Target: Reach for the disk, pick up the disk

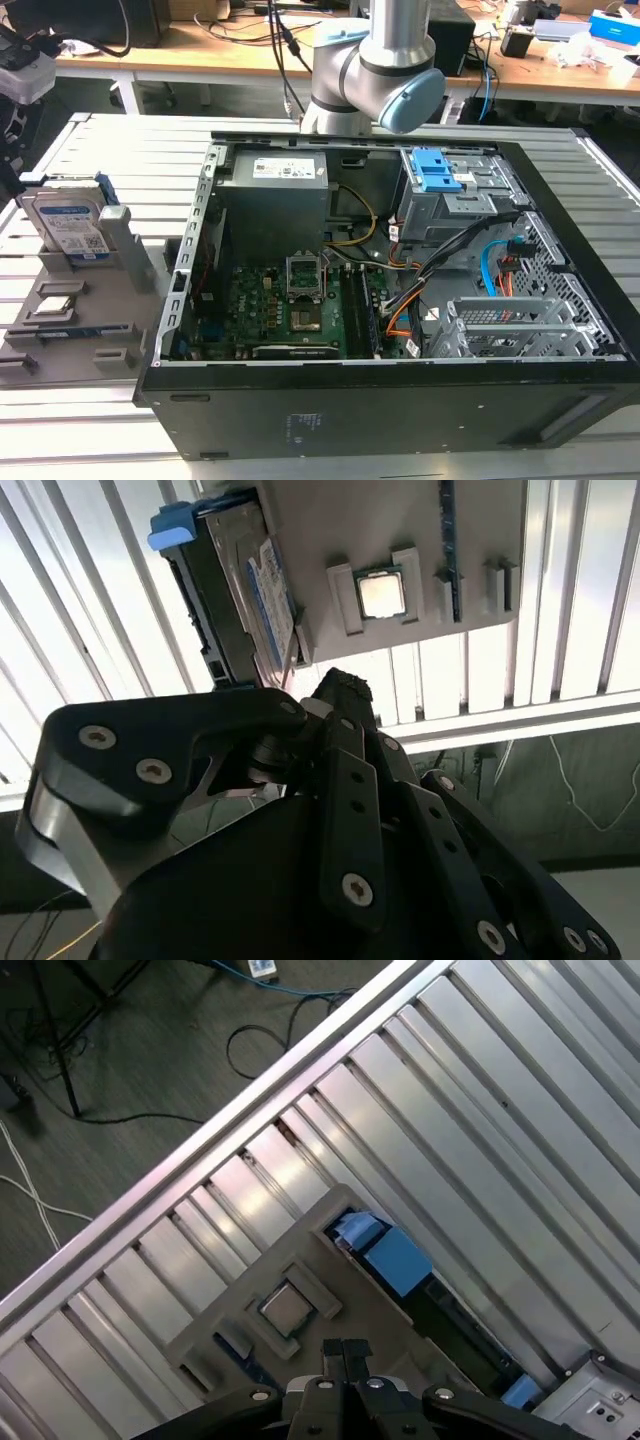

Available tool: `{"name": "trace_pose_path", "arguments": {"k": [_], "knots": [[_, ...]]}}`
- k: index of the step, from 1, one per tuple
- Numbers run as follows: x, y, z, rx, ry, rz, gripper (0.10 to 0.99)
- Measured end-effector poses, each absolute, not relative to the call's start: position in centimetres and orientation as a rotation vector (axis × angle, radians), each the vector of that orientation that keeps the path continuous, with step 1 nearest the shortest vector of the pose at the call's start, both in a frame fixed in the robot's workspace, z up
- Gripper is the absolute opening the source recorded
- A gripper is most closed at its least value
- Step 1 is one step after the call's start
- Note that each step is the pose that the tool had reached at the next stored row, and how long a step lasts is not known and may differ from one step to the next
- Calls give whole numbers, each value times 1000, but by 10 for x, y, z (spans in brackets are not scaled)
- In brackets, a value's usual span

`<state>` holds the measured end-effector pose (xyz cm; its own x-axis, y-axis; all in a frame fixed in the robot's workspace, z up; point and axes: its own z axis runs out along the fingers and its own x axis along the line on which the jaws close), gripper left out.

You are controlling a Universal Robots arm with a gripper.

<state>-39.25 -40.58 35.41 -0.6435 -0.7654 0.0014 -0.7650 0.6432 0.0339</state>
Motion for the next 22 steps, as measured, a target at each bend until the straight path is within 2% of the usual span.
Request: {"name": "trace_pose_path", "arguments": {"k": [22], "knots": [[-393,-406,354,1866,-2500,-41,106]]}}
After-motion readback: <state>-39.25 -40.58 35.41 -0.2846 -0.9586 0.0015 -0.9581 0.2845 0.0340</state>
